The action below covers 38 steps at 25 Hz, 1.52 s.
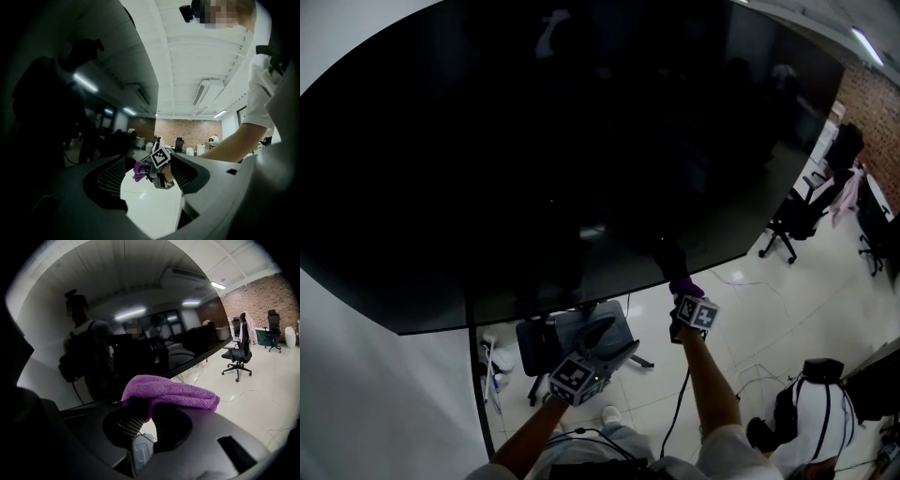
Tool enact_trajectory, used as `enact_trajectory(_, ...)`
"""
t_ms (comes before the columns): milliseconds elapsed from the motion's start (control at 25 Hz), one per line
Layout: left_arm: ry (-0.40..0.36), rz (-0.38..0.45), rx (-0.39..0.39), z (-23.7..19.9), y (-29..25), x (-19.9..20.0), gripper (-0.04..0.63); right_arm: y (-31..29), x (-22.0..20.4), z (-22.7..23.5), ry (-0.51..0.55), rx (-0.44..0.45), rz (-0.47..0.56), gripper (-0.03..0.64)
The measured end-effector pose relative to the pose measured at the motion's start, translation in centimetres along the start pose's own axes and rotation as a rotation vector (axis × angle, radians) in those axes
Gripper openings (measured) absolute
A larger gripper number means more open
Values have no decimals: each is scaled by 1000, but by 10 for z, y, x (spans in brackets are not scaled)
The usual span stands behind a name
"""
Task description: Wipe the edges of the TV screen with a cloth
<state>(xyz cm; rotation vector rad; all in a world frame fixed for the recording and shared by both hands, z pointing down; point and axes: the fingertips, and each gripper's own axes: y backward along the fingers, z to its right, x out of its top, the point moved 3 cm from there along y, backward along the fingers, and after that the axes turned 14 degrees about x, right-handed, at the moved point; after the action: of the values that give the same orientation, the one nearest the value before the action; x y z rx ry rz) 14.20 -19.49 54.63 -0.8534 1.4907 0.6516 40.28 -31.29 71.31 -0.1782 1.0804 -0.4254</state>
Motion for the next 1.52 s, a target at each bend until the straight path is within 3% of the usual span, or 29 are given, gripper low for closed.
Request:
enact_trajectory(80, 19, 2, 41, -12, 18, 7, 290, -6, -10, -28, 13, 34, -3, 52)
enact_trajectory(200, -10, 14, 78, -35, 45, 0, 290, -16, -29, -78, 13, 128, -7, 52)
enact_trajectory(520, -23, 57, 232, -101, 121, -7, 290, -60, -99, -207, 72, 319, -120, 52)
enact_trajectory(720, 16, 80, 332, -143, 175, -16, 290, -99, -157, -286, 138, 431, -217, 52)
enact_trajectory(1080, 61, 123, 558, -226, 296, -29, 290, -152, -224, -438, 267, 576, -351, 49)
enact_trajectory(1520, 112, 141, 866, -254, 417, -35, 290, -164, -277, -585, 345, 833, -461, 50)
